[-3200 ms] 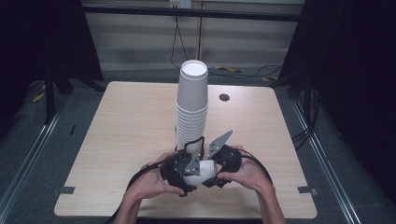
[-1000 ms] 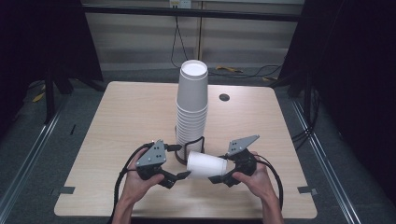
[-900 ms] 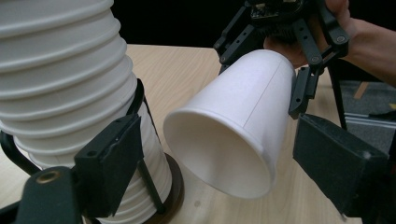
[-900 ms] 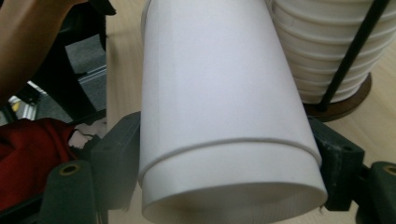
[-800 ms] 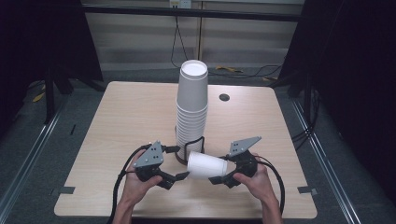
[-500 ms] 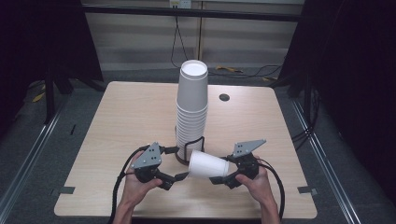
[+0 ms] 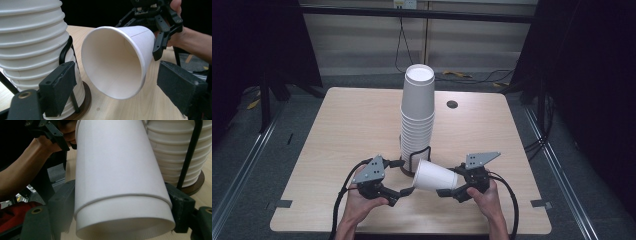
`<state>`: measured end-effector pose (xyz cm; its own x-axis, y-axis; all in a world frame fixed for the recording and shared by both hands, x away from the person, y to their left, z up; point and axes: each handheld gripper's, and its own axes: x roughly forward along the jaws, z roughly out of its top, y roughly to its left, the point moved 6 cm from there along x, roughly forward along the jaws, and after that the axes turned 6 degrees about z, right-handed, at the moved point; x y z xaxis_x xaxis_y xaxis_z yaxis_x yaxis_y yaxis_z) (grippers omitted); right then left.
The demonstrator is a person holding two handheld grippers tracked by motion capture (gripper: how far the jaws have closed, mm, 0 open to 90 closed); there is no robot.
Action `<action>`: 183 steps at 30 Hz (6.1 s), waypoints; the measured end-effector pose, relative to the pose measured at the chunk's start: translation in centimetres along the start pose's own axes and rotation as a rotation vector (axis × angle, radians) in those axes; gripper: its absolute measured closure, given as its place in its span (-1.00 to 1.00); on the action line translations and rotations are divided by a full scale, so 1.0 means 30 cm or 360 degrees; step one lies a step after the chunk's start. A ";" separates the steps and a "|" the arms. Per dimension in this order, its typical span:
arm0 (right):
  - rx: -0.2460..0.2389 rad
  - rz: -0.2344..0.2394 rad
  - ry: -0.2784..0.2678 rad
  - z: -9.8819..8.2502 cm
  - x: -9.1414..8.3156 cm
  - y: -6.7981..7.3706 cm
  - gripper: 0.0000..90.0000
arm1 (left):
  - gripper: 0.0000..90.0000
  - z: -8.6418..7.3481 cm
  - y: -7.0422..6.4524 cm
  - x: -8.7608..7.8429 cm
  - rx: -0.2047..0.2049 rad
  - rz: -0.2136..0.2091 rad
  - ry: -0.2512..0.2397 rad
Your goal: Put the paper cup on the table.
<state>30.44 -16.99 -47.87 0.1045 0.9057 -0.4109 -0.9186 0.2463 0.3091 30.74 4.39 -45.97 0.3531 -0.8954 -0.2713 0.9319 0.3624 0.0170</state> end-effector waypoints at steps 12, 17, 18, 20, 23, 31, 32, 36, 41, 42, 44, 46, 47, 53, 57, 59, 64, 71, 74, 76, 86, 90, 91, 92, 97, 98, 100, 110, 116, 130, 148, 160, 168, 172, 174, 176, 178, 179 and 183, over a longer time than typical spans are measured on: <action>-0.0015 0.0071 -0.0122 -0.013 0.003 0.002 -0.48 | -0.66 -0.004 -0.010 0.017 -0.0049 -0.0058 -0.0039; -0.0036 0.0100 -0.0141 -0.012 0.013 0.008 -0.48 | -0.66 -0.013 0.000 0.028 -0.0075 -0.0045 -0.0027; -0.0037 0.0110 -0.0143 -0.012 0.015 0.009 -0.48 | -0.66 -0.016 0.002 0.031 -0.0082 -0.0043 -0.0026; -0.0043 0.0104 -0.0148 -0.011 0.018 0.009 -0.48 | -0.68 -0.018 0.005 0.037 -0.0087 -0.0068 -0.0030; -0.0048 0.0108 -0.0140 -0.012 0.020 0.009 -0.48 | -0.74 -0.017 0.009 0.050 -0.0057 -0.0071 -0.0006; -0.0074 0.0116 -0.0119 -0.007 0.024 0.014 -0.48 | -1.00 -0.015 0.012 0.085 -0.0079 -0.0126 0.0026; -0.0078 0.0113 -0.0114 -0.007 0.026 0.014 -0.48 | -1.00 -0.016 0.009 0.088 -0.0081 -0.0141 0.0026; -0.0085 0.0125 -0.0101 -0.007 0.030 0.017 -0.48 | -0.96 -0.014 0.003 0.097 -0.0083 -0.0182 0.0017; -0.0094 0.0140 -0.0099 -0.006 0.032 0.019 -0.48 | -0.97 -0.010 -0.006 0.114 -0.0082 -0.0214 0.0007; -0.0095 0.0144 -0.0096 -0.006 0.034 0.019 -0.48 | -0.97 -0.011 -0.006 0.116 -0.0080 -0.0218 0.0012; -0.0099 0.0150 -0.0097 -0.006 0.035 0.020 -0.48 | -0.97 -0.012 -0.008 0.122 -0.0088 -0.0240 0.0014; -0.0102 0.0140 -0.0093 -0.005 0.036 0.021 -0.48 | -0.97 -0.013 -0.009 0.126 -0.0091 -0.0245 0.0018; -0.0103 0.0142 -0.0092 -0.006 0.037 0.021 -0.48 | -0.95 -0.011 -0.012 0.129 -0.0100 -0.0257 0.0002; -0.0109 0.0148 -0.0095 -0.005 0.038 0.022 -0.48 | -0.93 -0.007 -0.011 0.130 -0.0122 -0.0278 -0.0012; -0.0117 0.0151 -0.0091 -0.005 0.034 0.024 -0.48 | -0.94 -0.005 -0.015 0.138 -0.0134 -0.0303 -0.0024; -0.0124 0.0155 -0.0089 -0.005 0.035 0.025 -0.48 | -0.94 -0.003 -0.018 0.145 -0.0142 -0.0321 -0.0028; -0.0131 0.0160 -0.0081 -0.008 0.036 0.022 -0.48 | -0.92 -0.004 -0.019 0.151 -0.0142 -0.0336 -0.0026; -0.0133 0.0172 -0.0099 -0.009 0.036 0.022 -0.56 | -0.80 0.011 -0.022 0.131 -0.0150 -0.0375 -0.0066; -0.0131 0.0171 -0.0103 -0.010 0.039 0.020 -0.58 | -0.79 0.012 -0.023 0.129 -0.0135 -0.0363 -0.0046; -0.0128 0.0163 -0.0110 -0.010 0.043 0.019 -0.59 | -0.79 0.014 -0.023 0.131 -0.0129 -0.0350 -0.0030; -0.0127 0.0024 -0.0172 -0.005 0.019 0.014 -0.70 | -0.79 0.024 -0.021 0.124 -0.0062 -0.0253 0.0095; -0.0107 -0.0033 -0.0227 -0.005 -0.009 0.007 -0.70 | -0.79 0.019 -0.014 0.107 -0.0084 -0.0223 0.0120; -0.0107 -0.0057 -0.0234 -0.005 -0.016 0.003 -0.70 | -0.79 0.018 -0.010 0.103 -0.0087 -0.0216 0.0120; -0.0103 -0.0085 -0.0245 -0.005 -0.022 -0.001 -0.70 | -0.79 0.016 -0.007 0.099 -0.0093 -0.0201 0.0126; -0.0078 -0.0166 -0.0314 -0.002 -0.048 -0.016 -0.70 | -0.79 0.012 0.003 0.079 -0.0122 -0.0187 0.0122; -0.0071 -0.0161 -0.0337 -0.003 -0.053 -0.017 -0.70 | -0.79 0.012 0.006 0.074 -0.0137 -0.0191 0.0108; -0.0067 -0.0186 -0.0395 -0.008 -0.069 -0.021 -0.70 | -0.79 0.008 0.015 0.065 -0.0139 -0.0153 0.0122; -0.0016 -0.0599 -0.0515 -0.046 -0.121 -0.061 -0.70 | -0.80 -0.009 0.028 0.023 -0.0154 -0.0106 0.0230; 0.0004 -0.0856 -0.0538 -0.083 -0.139 -0.094 -0.69 | -0.80 -0.016 0.044 -0.014 -0.0152 -0.0070 0.0286; -0.0098 -0.1240 -0.0676 -0.146 -0.162 -0.127 -0.70 | -0.80 -0.047 0.081 -0.077 -0.0179 0.0000 0.0421; -0.0197 -0.1259 -0.0823 -0.155 -0.184 -0.098 -0.70 | -0.80 -0.072 0.211 -0.180 -0.0315 0.0269 0.0553; -0.0191 -0.1272 -0.0816 -0.156 -0.184 -0.098 -0.69 | -0.81 -0.031 0.314 -0.227 -0.0302 0.0454 0.0583; -0.0190 -0.1269 -0.0814 -0.155 -0.183 -0.100 -0.68 | -0.80 -0.011 0.370 -0.209 -0.0313 0.0434 0.0636; -0.0187 -0.1264 -0.0811 -0.155 -0.183 -0.100 -0.67 | -0.80 -0.001 0.390 -0.198 -0.0301 0.0441 0.0658; -0.0188 -0.1264 -0.0811 -0.155 -0.183 -0.100 -0.67 | -0.80 0.005 0.400 -0.195 -0.0277 0.0447 0.0698; -0.0189 -0.1262 -0.0812 -0.155 -0.183 -0.100 -0.67 | -0.80 0.008 0.405 -0.187 -0.0274 0.0440 0.0723; -0.0190 -0.1264 -0.0814 -0.155 -0.183 -0.100 -0.67 | -0.80 0.010 0.412 -0.177 -0.0271 0.0436 0.0750; -0.0191 -0.1264 -0.0815 -0.155 -0.183 -0.100 -0.67 | -0.80 0.009 0.417 -0.174 -0.0262 0.0436 0.0778; -0.0192 -0.1263 -0.0819 -0.155 -0.183 -0.099 -0.67 | -0.80 0.015 0.438 -0.170 -0.0250 0.0455 0.0849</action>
<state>30.81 -24.31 -50.53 0.8427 0.5377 -0.0263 -0.5379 0.8430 0.0002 41.22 13.60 -43.94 0.4589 -0.5193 -0.7210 0.7688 0.6389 0.0291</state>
